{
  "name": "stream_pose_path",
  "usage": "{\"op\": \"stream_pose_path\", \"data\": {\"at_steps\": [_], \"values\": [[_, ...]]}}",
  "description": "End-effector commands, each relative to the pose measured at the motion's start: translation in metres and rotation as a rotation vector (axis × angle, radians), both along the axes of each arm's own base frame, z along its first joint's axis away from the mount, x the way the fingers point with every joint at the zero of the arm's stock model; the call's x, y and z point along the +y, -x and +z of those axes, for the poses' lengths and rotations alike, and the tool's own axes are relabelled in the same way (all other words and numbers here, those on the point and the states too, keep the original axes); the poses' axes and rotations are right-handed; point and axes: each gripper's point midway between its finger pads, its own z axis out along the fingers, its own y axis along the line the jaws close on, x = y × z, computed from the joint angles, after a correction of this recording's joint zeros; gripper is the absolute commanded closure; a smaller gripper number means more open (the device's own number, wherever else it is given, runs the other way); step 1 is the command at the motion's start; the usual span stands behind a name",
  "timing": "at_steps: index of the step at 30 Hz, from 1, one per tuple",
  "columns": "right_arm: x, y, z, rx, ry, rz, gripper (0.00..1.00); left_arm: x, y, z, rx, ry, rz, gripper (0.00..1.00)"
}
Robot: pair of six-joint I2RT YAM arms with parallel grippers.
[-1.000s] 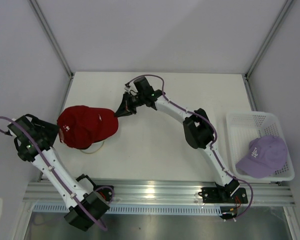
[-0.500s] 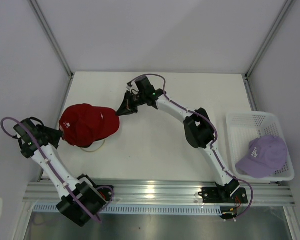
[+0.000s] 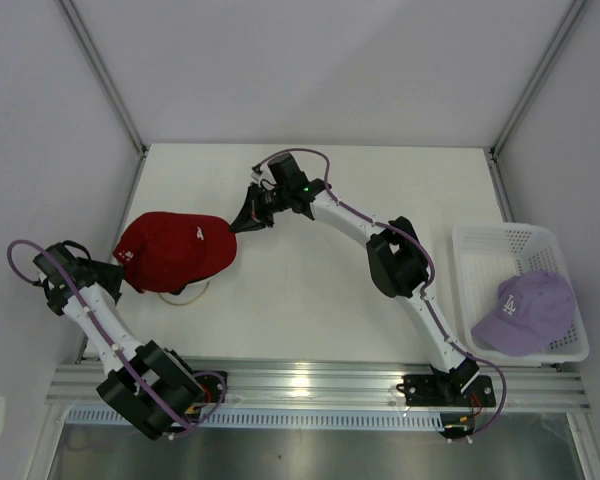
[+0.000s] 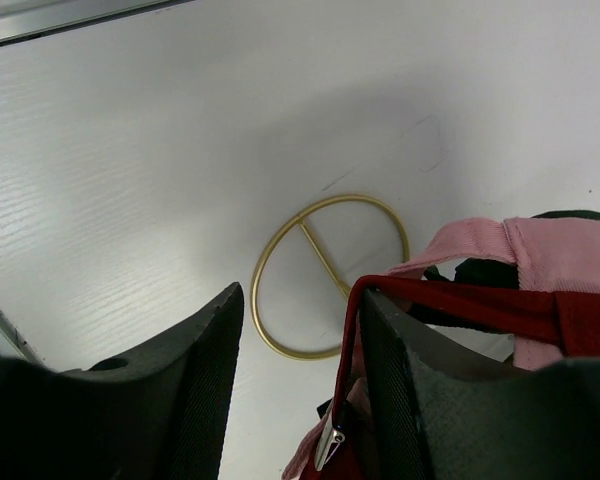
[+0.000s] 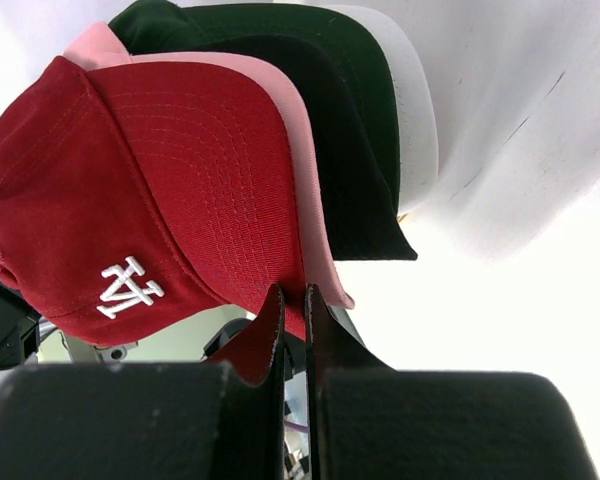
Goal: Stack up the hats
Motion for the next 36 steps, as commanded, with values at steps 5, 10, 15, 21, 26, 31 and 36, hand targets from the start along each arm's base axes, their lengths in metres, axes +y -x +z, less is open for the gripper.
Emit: {"op": "stream_pose_path", "data": {"at_steps": [5, 10, 15, 21, 26, 31, 36], "values": [[-0.023, -0.024, -0.045, 0.002, 0.18, -0.121, 1.0, 0.017, 0.047, -0.038, 0.242, -0.014, 0.116, 0.47], [-0.025, -0.03, -0.029, -0.051, 0.165, -0.121, 1.0, 0.016, 0.04, -0.032, 0.215, -0.009, 0.076, 0.46], [-0.021, -0.036, 0.0, -0.127, 0.106, -0.103, 0.94, 0.016, 0.032, 0.021, 0.094, -0.143, 0.02, 0.24], [-0.012, -0.035, 0.034, -0.217, 0.036, -0.054, 0.87, -0.001, 0.02, 0.074, -0.051, -0.183, -0.049, 0.11], [-0.007, -0.024, 0.047, -0.28, 0.032, -0.026, 0.47, -0.004, 0.026, 0.127, -0.113, -0.295, -0.03, 0.11], [-0.022, -0.029, 0.052, -0.343, 0.105, -0.032, 0.04, -0.008, 0.032, 0.175, -0.178, -0.403, -0.012, 0.08], [-0.06, -0.051, 0.078, -0.416, 0.158, -0.091, 0.01, -0.021, 0.025, 0.208, -0.249, -0.447, -0.095, 0.05]]}}
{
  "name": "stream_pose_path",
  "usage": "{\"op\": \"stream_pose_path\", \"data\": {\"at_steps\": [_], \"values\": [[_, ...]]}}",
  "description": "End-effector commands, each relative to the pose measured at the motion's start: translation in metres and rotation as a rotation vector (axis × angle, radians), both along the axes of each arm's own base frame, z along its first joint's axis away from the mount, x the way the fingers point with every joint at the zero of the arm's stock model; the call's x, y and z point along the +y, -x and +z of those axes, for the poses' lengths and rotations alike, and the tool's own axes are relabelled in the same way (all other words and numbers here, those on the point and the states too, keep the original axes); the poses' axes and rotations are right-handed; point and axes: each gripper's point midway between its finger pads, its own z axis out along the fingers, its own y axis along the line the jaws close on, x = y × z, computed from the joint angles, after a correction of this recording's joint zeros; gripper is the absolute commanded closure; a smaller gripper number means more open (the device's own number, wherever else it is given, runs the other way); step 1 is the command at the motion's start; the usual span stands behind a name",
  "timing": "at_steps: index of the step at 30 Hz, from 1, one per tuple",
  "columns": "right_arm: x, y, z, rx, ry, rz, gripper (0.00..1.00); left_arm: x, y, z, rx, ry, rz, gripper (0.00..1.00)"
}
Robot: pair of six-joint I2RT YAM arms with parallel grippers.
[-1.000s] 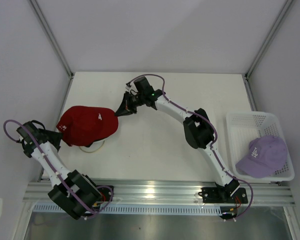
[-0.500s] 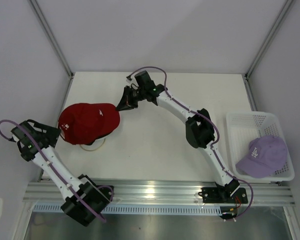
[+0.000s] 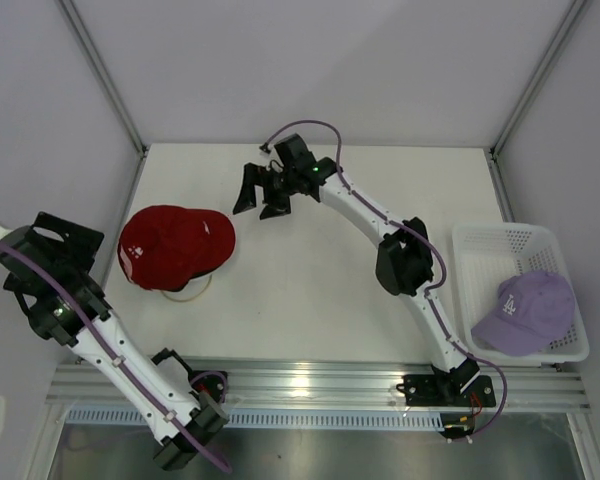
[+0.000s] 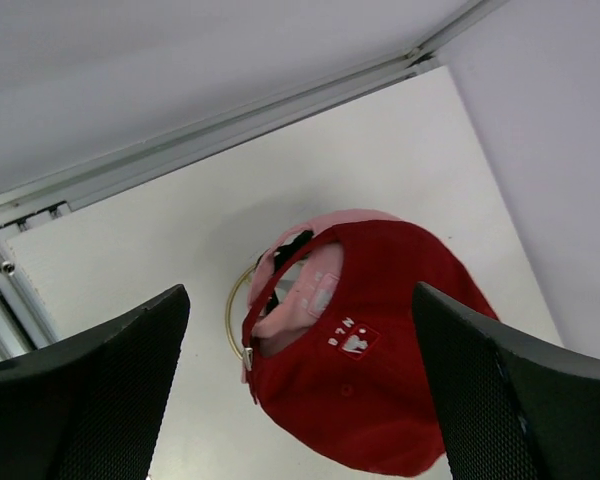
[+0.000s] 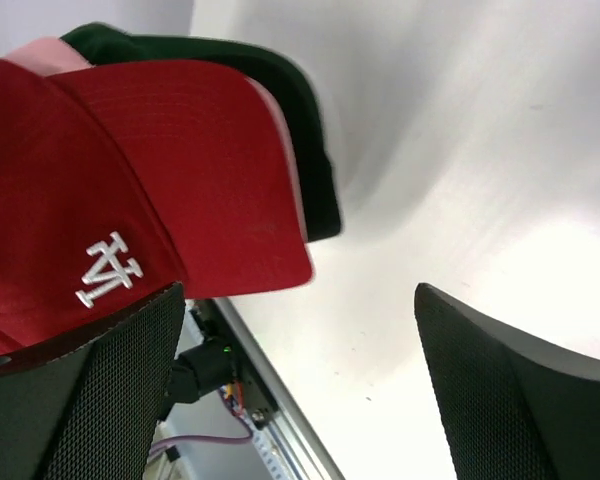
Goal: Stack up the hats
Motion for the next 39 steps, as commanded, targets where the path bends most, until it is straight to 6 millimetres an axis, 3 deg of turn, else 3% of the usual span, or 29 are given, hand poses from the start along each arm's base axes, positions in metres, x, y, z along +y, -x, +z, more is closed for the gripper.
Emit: {"op": "stream_pose_path", "data": {"at_steps": [1, 3, 4, 6, 7, 8, 10, 11, 12, 13, 14, 15, 17, 19, 22, 28, 33, 37, 39], "values": [[-0.05, -0.03, 0.08, -0.188, 0.002, -0.094, 0.01, -0.014, -0.005, 0.04, -0.064, -0.087, -0.094, 0.05], [-0.074, -0.041, 0.101, -0.246, 0.024, -0.144, 0.01, -0.03, -0.017, 0.054, -0.088, -0.133, -0.214, 0.04], [-0.094, -0.047, 0.127, -0.31, 0.041, -0.211, 0.0, -0.044, -0.022, 0.078, -0.136, -0.187, -0.295, 0.02], [-0.142, -0.062, 0.145, -0.367, 0.12, -0.318, 0.0, -0.076, -0.033, 0.095, -0.176, -0.258, -0.483, 0.01], [-0.173, -0.074, 0.151, -0.406, 0.197, -0.425, 0.0, -0.093, -0.035, 0.109, -0.221, -0.292, -0.569, 0.0], [-0.204, -0.071, 0.169, -0.435, 0.236, -0.503, 0.0, -0.105, -0.038, 0.122, -0.262, -0.344, -0.638, 0.01], [-0.29, -0.081, 0.168, -0.42, 0.405, -0.733, 0.0, -0.134, -0.039, 0.145, -0.327, -0.385, -0.779, 0.0], [-0.327, -0.063, 0.167, -0.397, 0.462, -0.816, 0.0, -0.143, -0.041, 0.145, -0.321, -0.394, -0.839, 0.0], [-0.377, -0.062, 0.165, -0.359, 0.496, -0.952, 0.0, -0.157, -0.043, 0.146, -0.319, -0.388, -0.912, 0.0], [-0.407, -0.052, 0.161, -0.333, 0.511, -1.025, 0.01, -0.162, -0.044, 0.153, -0.319, -0.4, -0.943, 0.0], [-0.434, -0.041, 0.157, -0.299, 0.511, -1.091, 0.01, -0.162, -0.057, 0.154, -0.285, -0.409, -0.965, 0.01], [-0.487, -0.011, 0.151, -0.247, 0.529, -1.224, 0.0, -0.174, -0.06, 0.146, -0.248, -0.387, -1.025, 0.01], [-0.537, 0.023, 0.151, -0.226, 0.58, -1.399, 0.0, -0.18, -0.069, 0.146, -0.215, -0.409, -1.059, 0.01], [-0.579, 0.072, 0.155, -0.238, 0.707, -1.559, 0.0, -0.191, -0.084, 0.14, -0.186, -0.406, -1.093, 0.01], [-0.609, 0.117, 0.145, -0.167, 0.912, -1.648, 0.01, -0.199, -0.099, 0.131, -0.172, -0.389, -1.127, 0.0], [-0.649, 0.182, 0.062, 0.241, 1.237, -1.774, 0.01, -0.209, -0.118, 0.101, -0.077, -0.325, -1.178, 0.0], [-0.675, 0.201, 0.029, 0.392, 1.393, -1.805, 0.0, -0.214, -0.126, 0.083, -0.026, -0.278, -1.198, 0.0], [-0.691, 0.208, 0.01, 0.465, 1.45, -1.8, 0.02, -0.215, -0.129, 0.091, -0.048, -0.28, -1.198, 0.01], [-0.693, 0.201, 0.004, 0.441, 1.421, -1.792, 0.02, -0.215, -0.129, 0.094, -0.055, -0.285, -1.194, 0.0]]}}
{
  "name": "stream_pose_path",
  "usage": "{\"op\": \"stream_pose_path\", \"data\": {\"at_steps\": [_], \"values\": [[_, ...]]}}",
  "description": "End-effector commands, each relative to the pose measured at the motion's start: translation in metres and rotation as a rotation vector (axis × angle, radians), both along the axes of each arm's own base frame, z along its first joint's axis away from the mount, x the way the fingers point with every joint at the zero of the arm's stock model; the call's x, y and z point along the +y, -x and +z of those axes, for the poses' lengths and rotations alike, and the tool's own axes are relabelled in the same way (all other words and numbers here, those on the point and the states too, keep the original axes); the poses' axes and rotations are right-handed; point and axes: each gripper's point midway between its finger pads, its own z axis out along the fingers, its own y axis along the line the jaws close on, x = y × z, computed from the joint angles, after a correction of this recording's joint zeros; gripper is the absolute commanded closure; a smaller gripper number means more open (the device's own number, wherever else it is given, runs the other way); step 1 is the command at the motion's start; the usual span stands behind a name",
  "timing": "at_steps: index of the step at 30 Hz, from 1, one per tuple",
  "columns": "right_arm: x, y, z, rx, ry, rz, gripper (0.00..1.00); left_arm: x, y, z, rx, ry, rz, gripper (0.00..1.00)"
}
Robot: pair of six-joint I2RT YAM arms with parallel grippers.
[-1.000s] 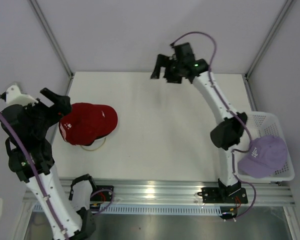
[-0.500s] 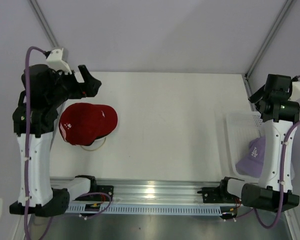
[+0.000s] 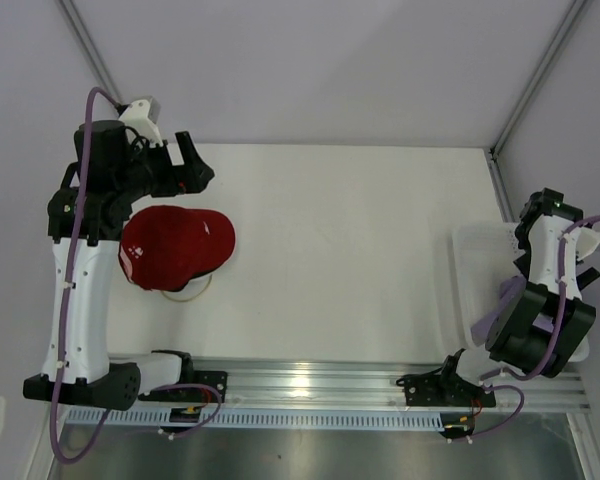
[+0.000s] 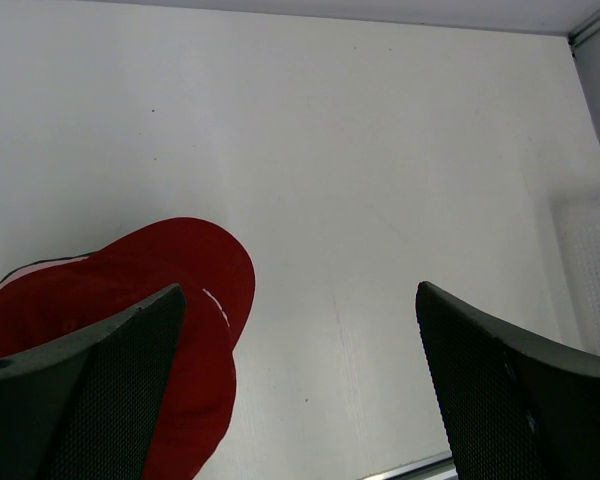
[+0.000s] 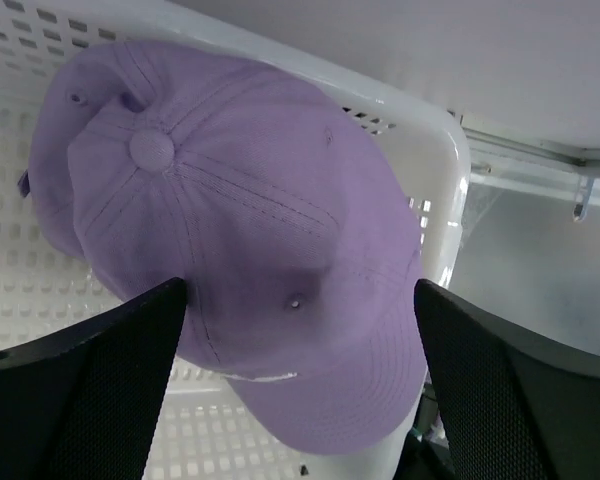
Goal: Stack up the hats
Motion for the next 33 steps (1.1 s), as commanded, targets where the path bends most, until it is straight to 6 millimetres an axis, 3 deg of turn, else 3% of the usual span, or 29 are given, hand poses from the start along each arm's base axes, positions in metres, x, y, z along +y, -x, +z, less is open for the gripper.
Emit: {"op": "stream_pose_path", "data": {"at_steps": [1, 9, 12, 13, 15, 16, 18, 19, 22, 26, 27, 28, 30, 31, 33], "values": [[-0.015, -0.005, 0.006, -0.046, 0.09, -0.014, 0.03, -0.004, 0.002, 0.017, -0.054, 0.001, -0.021, 0.0], [-0.016, -0.019, -0.029, -0.055, 0.049, 0.042, 0.12, 0.005, 0.013, 0.016, -0.075, -0.017, 0.019, 0.0], [-0.014, -0.027, -0.035, -0.103, 0.033, 0.061, 0.37, 0.007, 0.017, 0.016, -0.073, -0.025, 0.029, 0.0], [-0.013, -0.026, -0.033, -0.122, 0.035, 0.059, 0.54, 0.008, 0.018, 0.017, -0.075, -0.028, 0.029, 0.0], [-0.01, -0.029, -0.029, -0.154, 0.03, 0.07, 0.71, 0.009, 0.018, 0.017, -0.077, -0.031, 0.036, 0.01], [-0.01, -0.029, -0.026, -0.167, 0.03, 0.072, 0.87, 0.009, 0.019, 0.018, -0.081, -0.031, 0.037, 0.0], [-0.005, -0.034, -0.01, -0.225, 0.026, 0.095, 1.0, 0.009, 0.02, 0.021, -0.089, -0.029, 0.035, 0.01], [-0.002, -0.035, -0.002, -0.246, 0.023, 0.105, 1.0, 0.008, 0.02, 0.022, -0.092, -0.026, 0.033, 0.0], [0.018, -0.063, 0.041, -0.435, 0.017, 0.257, 1.0, 0.005, 0.02, 0.027, -0.101, -0.017, 0.018, 0.01], [0.078, -0.112, 0.118, -0.711, -0.031, 0.63, 1.0, 0.001, 0.023, 0.031, -0.1, -0.001, -0.002, 0.01], [0.112, -0.126, 0.142, -0.788, -0.069, 0.809, 1.0, 0.0, 0.024, 0.032, -0.099, -0.001, -0.01, 0.01], [0.127, -0.134, 0.158, -0.81, -0.048, 0.94, 1.0, -0.001, 0.025, 0.032, -0.1, 0.001, -0.018, 0.01], [0.186, -0.146, 0.18, -0.902, -0.176, 1.244, 0.99, -0.005, 0.026, 0.031, -0.091, 0.006, -0.041, 0.01], [0.212, -0.15, 0.202, -0.955, -0.2, 1.376, 0.98, -0.005, 0.027, 0.03, -0.087, 0.004, -0.045, 0.0], [0.258, -0.158, 0.212, -0.996, -0.344, 1.578, 0.99, -0.006, 0.026, 0.029, -0.077, 0.003, -0.048, 0.01]]}}
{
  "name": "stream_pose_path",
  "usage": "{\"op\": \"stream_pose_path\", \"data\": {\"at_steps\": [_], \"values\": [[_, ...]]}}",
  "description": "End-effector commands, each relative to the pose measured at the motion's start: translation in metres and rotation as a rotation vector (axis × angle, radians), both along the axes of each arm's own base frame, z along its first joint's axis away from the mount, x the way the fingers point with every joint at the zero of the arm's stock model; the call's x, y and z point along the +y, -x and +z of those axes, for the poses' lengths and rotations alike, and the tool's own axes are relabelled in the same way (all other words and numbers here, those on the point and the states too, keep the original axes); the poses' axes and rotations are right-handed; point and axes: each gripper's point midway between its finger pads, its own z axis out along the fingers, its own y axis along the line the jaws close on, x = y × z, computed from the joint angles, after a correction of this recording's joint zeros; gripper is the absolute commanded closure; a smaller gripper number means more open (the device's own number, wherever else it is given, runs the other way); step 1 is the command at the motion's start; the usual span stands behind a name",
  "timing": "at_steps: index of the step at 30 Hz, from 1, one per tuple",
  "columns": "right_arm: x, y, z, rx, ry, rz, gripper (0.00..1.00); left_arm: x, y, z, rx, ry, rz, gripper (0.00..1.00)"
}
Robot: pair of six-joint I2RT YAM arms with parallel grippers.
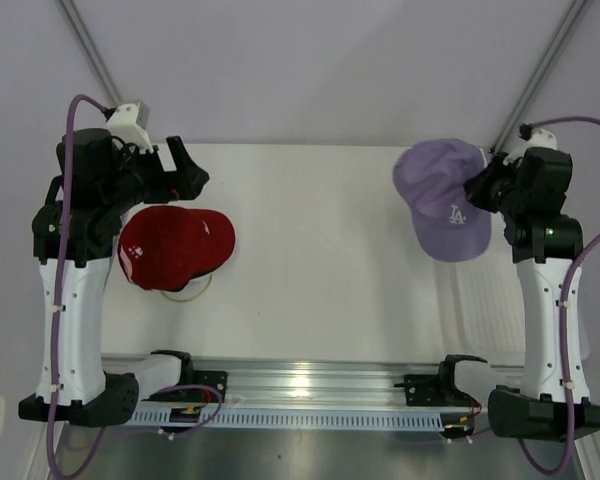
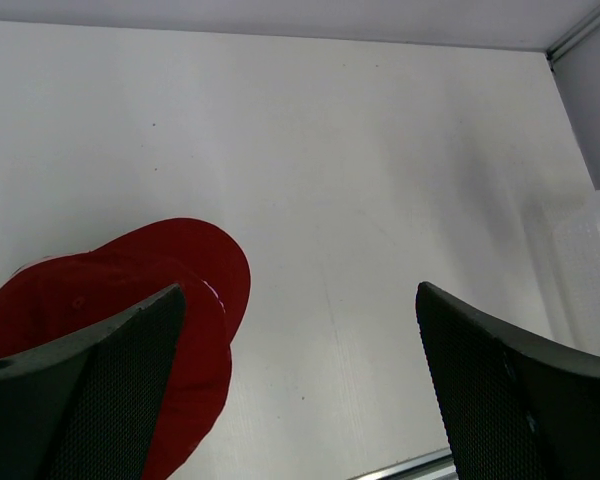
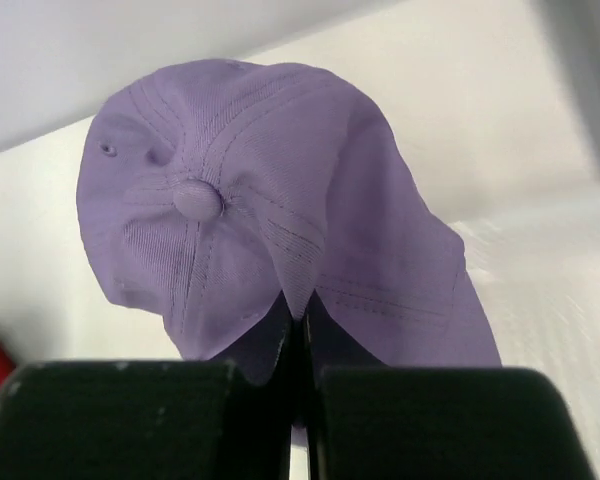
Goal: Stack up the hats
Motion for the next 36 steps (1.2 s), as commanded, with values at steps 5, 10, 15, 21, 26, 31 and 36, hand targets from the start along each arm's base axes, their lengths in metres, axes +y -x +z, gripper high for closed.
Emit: {"op": "stream_pose_path", "data": {"at_steps": [5, 10, 15, 21, 26, 31, 36], "values": [[0.213, -0.016, 0.071, -0.227, -0.014, 0.986, 1.0, 0.004, 0.005, 0.013, 0.005, 0.003, 0.038, 0.0], [0.316, 0.002, 0.078, -0.307, -0.055, 1.393, 1.0, 0.011, 0.011, 0.004, 0.075, 0.065, 0.083, 0.01], [0.362, 0.028, 0.094, -0.425, -0.264, 1.708, 1.0, 0.041, 0.018, -0.011, 0.127, 0.195, 0.199, 0.02], [0.4, 0.05, 0.123, -0.554, -0.327, 1.875, 1.0, 0.035, 0.037, -0.025, 0.153, 0.229, 0.174, 0.05], [0.438, 0.066, 0.131, -0.594, -0.272, 1.935, 1.0, 0.04, 0.054, -0.036, 0.181, 0.224, 0.23, 0.06], [0.456, 0.048, 0.113, -0.552, -0.28, 1.914, 0.99, 0.045, 0.066, -0.032, 0.14, 0.239, 0.277, 0.04], [0.466, 0.001, 0.073, -0.445, -0.137, 1.709, 1.0, 0.065, 0.069, -0.039, 0.15, 0.224, 0.395, 0.04]]}}
